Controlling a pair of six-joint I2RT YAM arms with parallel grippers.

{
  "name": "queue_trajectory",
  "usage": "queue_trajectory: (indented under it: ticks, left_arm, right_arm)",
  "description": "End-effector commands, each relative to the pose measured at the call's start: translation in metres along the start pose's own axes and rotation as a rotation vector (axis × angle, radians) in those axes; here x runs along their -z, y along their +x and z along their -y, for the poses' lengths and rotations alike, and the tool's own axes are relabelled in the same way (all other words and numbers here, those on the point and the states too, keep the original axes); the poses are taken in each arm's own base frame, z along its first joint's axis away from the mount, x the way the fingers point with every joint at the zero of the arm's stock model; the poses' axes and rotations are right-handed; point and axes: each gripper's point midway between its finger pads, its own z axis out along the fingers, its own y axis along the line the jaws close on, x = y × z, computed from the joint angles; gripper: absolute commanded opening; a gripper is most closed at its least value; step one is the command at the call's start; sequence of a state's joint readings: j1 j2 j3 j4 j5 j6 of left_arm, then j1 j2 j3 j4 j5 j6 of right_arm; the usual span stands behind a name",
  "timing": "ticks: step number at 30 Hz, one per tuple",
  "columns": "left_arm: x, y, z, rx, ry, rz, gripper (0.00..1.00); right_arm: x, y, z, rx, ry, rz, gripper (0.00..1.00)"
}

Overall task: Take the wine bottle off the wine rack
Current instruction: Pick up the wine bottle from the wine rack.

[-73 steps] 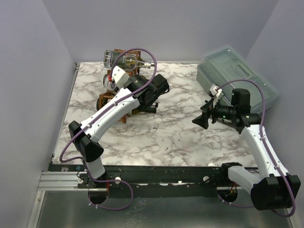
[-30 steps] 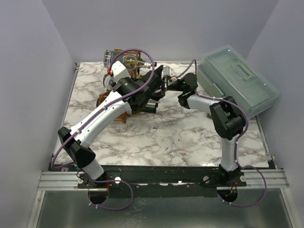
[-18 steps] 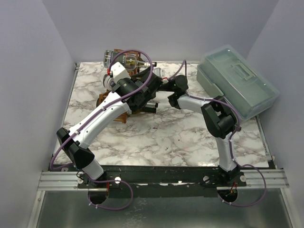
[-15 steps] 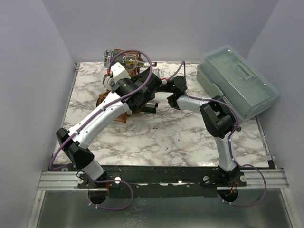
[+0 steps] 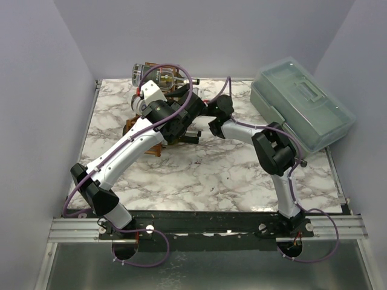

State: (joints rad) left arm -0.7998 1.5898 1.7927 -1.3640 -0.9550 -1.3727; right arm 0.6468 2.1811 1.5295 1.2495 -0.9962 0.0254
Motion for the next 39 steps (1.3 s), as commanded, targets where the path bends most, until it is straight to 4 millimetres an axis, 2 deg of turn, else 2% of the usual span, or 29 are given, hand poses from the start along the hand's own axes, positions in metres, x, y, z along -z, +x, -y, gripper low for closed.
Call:
queue_trajectory:
  ticks: [1, 7, 11, 15, 22, 27, 36, 39]
  left_arm:
    - [-0.008, 0.007, 0.018, 0.080, 0.041, -0.037, 0.00]
    - [-0.006, 0.010, 0.020, 0.077, 0.056, -0.058, 0.08]
    - [-0.005, 0.011, 0.019, 0.079, 0.060, -0.067, 0.18]
    - [-0.004, 0.013, 0.017, 0.076, 0.065, -0.076, 0.37]
    - [-0.002, 0.013, 0.015, 0.062, 0.073, -0.085, 0.60]
    - [-0.001, 0.012, 0.013, 0.055, 0.078, -0.088, 0.64]
    - [0.014, -0.015, 0.000, -0.008, 0.121, -0.040, 0.84]
    - [0.019, -0.020, -0.009, -0.041, 0.137, -0.037, 0.87]
  right_arm:
    - [-0.004, 0.020, -0.004, 0.034, 0.000, -0.017, 0.94]
    - [-0.005, 0.026, -0.006, 0.038, 0.005, -0.016, 0.93]
    - [-0.006, 0.027, -0.003, 0.038, 0.012, -0.016, 0.90]
    - [-0.007, 0.029, -0.005, 0.035, 0.005, -0.016, 0.89]
    - [-0.005, 0.031, -0.006, 0.032, 0.010, -0.018, 0.89]
    - [-0.005, 0.031, -0.005, 0.034, 0.015, -0.016, 0.89]
    - [-0.004, 0.031, -0.007, 0.029, 0.018, -0.017, 0.89]
    - [-0.004, 0.032, -0.007, 0.028, 0.018, -0.017, 0.89]
